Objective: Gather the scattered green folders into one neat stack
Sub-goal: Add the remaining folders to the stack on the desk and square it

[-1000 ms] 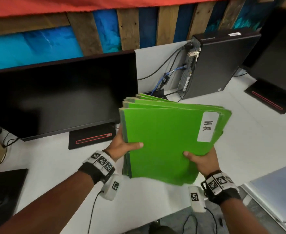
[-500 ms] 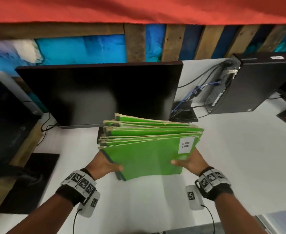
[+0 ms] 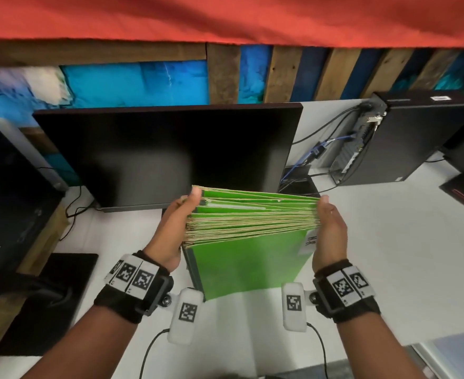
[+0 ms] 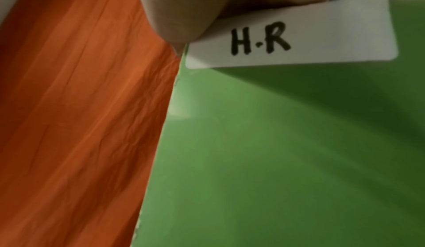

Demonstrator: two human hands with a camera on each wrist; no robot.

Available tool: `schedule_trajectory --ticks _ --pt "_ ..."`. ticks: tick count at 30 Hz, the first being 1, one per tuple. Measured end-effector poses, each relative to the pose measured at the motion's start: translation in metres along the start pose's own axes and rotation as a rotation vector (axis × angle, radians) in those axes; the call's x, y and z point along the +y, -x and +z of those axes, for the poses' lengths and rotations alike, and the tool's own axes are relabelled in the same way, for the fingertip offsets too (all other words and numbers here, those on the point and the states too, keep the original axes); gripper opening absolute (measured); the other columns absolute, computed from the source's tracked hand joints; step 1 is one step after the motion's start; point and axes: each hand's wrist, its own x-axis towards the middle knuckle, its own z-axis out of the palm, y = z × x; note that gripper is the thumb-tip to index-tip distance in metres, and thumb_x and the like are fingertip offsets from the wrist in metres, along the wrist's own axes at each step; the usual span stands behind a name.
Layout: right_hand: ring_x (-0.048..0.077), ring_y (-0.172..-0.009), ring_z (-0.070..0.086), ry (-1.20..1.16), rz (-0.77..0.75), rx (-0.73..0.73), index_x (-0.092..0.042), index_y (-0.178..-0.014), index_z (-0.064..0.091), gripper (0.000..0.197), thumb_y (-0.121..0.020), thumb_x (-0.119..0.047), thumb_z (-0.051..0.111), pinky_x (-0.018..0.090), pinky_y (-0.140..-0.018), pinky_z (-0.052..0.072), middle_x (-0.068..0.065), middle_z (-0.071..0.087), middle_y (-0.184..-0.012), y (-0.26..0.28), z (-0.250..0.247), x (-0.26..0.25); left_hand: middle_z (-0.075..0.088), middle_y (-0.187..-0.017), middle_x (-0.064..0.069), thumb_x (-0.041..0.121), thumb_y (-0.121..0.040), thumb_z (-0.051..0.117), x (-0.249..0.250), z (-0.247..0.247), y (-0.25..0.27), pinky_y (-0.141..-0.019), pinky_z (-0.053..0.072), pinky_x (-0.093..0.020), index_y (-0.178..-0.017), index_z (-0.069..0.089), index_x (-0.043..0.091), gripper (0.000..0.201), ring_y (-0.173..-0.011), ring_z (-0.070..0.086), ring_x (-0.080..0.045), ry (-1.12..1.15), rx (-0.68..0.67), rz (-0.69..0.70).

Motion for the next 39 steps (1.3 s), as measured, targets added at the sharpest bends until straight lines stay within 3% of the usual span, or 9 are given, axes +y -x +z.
schedule_trajectory --ticks 4,10,17,20,25,29,33,36,39 --pt "0.025 -0.101 0.065 0.047 0.009 0.001 -0.027 -0.096 0.074 0.026 -0.086 -0.035 0.051 0.04 -0.092 0.046 -0.004 0.072 -0.101 -0.001 0.001 -0.003 0.068 -0.116 -0.004 0.047 -0.077 0.067 -0.005 0.001 -0.01 -0.099 0.046 -0.051 -0.111 0.064 0.022 0.042 -0.109 0.063 -0.024 -0.043 0.128 0.016" --pt "0.023 -0.096 0.068 0.246 -0.089 -0.094 -0.023 -0.096 0.073 0.046 -0.083 -0.06 0.05 0.041 -0.092 0.05 0.001 0.074 -0.097 0.008 -0.005 -0.009 0.07 -0.116 -0.001 0.02 -0.097 0.048 -0.005 -0.004 -0.006 -0.084 0.054 -0.035 -0.136 0.051 0.024 0.039 -0.106 0.067 -0.021 0.081 0.004 0.018" --pt "0.015 -0.117 0.06 0.005 -0.193 -0.036 -0.018 -0.136 0.051 0.045 -0.092 -0.012 0.054 0.026 -0.097 0.047 0.001 0.067 -0.12 0.018 0.005 -0.004 0.043 -0.147 0.013 0.047 -0.087 0.054 -0.021 -0.004 0.009 -0.11 0.036 -0.045 -0.147 0.033 0.034 0.064 -0.131 0.048 -0.013 0.24 -0.12 0.217" --pt "0.002 -0.108 0.061 0.086 -0.254 0.014 -0.028 -0.133 0.051 0.04 -0.096 -0.04 0.042 0.027 -0.098 0.047 -0.003 0.064 -0.121 0.021 0.005 0.007 0.046 -0.145 0.004 0.068 -0.075 0.059 -0.033 -0.002 0.017 -0.111 0.036 -0.043 -0.145 0.036 0.026 0.085 -0.132 0.046 -0.015 0.273 -0.086 0.331" --pt "0.02 -0.11 0.058 0.16 -0.345 0.007 -0.015 -0.119 0.058 0.095 -0.069 -0.089 0.028 0.028 -0.098 0.044 0.01 0.062 -0.12 0.027 -0.002 0.019 0.043 -0.141 -0.007 0.07 -0.072 0.059 -0.055 -0.007 0.019 -0.103 0.043 -0.031 -0.144 0.03 0.028 0.089 -0.129 0.047 -0.016 0.017 -0.041 0.534" --pt "0.011 -0.092 0.06 0.198 -0.272 -0.07 -0.011 -0.11 0.056 0.037 -0.083 -0.034 0.046 0.045 -0.095 0.049 -0.003 0.063 -0.098 0.023 -0.012 0.037 0.034 -0.151 0.004 0.073 -0.069 0.059 -0.077 -0.014 0.012 -0.114 0.032 -0.04 -0.151 -0.002 0.004 0.124 -0.139 0.035 -0.022 -0.131 -0.119 0.501" --pt "-0.002 -0.091 0.064 0.447 -0.092 -0.234 -0.009 -0.117 0.054 0.077 -0.053 -0.05 0.068 0.04 -0.092 0.053 -0.003 0.066 -0.103 0.028 -0.035 0.072 0.047 -0.139 -0.014 0.077 -0.062 0.064 -0.109 -0.033 0.0 -0.107 0.04 -0.045 -0.144 0.016 -0.008 0.127 -0.129 0.049 -0.018 -0.232 -0.157 0.354" --pt "-0.017 -0.08 0.061 0.474 -0.049 -0.296 -0.006 -0.116 0.051 0.109 -0.036 -0.078 0.073 0.014 -0.079 0.052 -0.01 0.063 -0.095 0.026 -0.04 0.087 0.058 -0.122 -0.004 0.078 -0.052 0.069 -0.128 -0.038 -0.002 -0.088 0.051 -0.019 -0.141 0.019 -0.013 0.136 -0.109 0.061 0.002 -0.174 -0.136 0.255" --pt "0.013 -0.111 0.062 0.26 0.015 -0.235 -0.01 -0.132 0.046 0.088 -0.058 -0.048 0.076 0.04 -0.098 0.049 0.004 0.064 -0.121 0.013 -0.031 0.092 0.072 -0.103 0.017 0.078 -0.045 0.074 -0.131 -0.024 -0.006 -0.077 0.053 -0.015 -0.137 0.035 0.004 0.124 -0.097 0.065 0.005 -0.073 -0.022 0.221"
